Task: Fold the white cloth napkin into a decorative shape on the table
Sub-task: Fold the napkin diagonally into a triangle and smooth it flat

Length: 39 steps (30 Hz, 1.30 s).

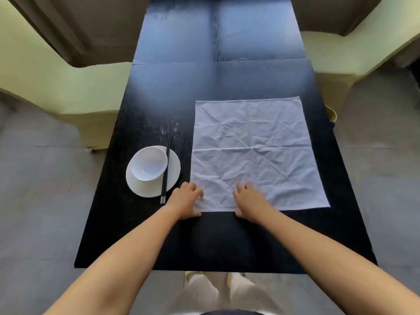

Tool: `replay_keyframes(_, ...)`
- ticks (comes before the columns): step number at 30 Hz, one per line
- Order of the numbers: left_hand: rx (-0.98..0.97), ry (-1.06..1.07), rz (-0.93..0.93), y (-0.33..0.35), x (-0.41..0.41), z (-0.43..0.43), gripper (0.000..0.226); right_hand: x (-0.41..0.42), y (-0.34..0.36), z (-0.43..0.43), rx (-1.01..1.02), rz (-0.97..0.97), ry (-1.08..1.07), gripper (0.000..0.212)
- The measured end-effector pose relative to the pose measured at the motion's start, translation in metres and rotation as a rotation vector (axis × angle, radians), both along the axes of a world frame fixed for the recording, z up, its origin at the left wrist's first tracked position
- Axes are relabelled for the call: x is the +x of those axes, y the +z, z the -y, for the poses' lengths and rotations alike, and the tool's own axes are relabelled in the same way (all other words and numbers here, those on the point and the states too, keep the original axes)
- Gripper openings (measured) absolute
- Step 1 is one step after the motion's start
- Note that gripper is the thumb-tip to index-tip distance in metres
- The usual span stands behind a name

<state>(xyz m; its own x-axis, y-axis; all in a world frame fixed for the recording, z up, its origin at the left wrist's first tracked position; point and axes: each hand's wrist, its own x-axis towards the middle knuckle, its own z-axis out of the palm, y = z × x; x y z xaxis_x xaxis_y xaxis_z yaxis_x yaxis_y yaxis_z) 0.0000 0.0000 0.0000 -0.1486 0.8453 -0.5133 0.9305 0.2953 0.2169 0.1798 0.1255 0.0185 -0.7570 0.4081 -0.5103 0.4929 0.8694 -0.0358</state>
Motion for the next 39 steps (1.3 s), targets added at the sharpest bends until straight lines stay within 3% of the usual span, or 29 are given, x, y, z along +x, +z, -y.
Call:
replay_keyframes(4,0.073,-0.019,-0.161,-0.009,0.004,-0.001,0.022,-0.003,-0.003,0.018,0.145,0.016,0.012,0.026)
replay_keyframes(7,0.086,-0.003,-0.169,-0.01,0.009,0.0,0.015,-0.002,-0.014,0.015,0.15,-0.058,-0.01,0.034)
replay_keyframes(9,0.135,0.076,-0.093,-0.009,0.01,-0.002,0.013,0.0,-0.008,0.011,0.196,-0.142,-0.023,0.032)
replay_keyframes(11,0.216,0.175,0.005,-0.005,0.007,-0.007,0.011,0.001,0.0,0.006,0.094,-0.196,-0.132,0.018)
replay_keyframes(14,0.341,0.347,0.14,0.01,-0.001,-0.023,0.004,0.005,0.003,-0.005,-0.024,-0.284,-0.363,0.02)
replay_keyframes(19,0.42,0.622,0.396,0.049,-0.004,-0.062,0.004,0.016,0.009,-0.023,-0.026,-0.341,-0.43,0.019)
replay_keyframes(23,0.505,0.596,0.362,0.074,-0.001,-0.097,0.008,0.034,0.008,-0.045,0.014,-0.32,-0.502,0.021)
replay_keyframes(29,0.578,0.593,0.364,0.106,-0.004,-0.149,0.019,0.07,0.007,-0.088,-0.242,-0.378,-0.746,0.005)
replay_keyframes(33,0.542,0.523,0.315,0.117,0.002,-0.179,0.035,0.099,0.004,-0.109,-0.413,-0.385,-0.832,0.019)
replay_keyframes(39,0.575,0.554,0.33,0.125,-0.002,-0.23,0.021,0.114,0.003,-0.128,-0.463,-0.436,-0.971,0.035)
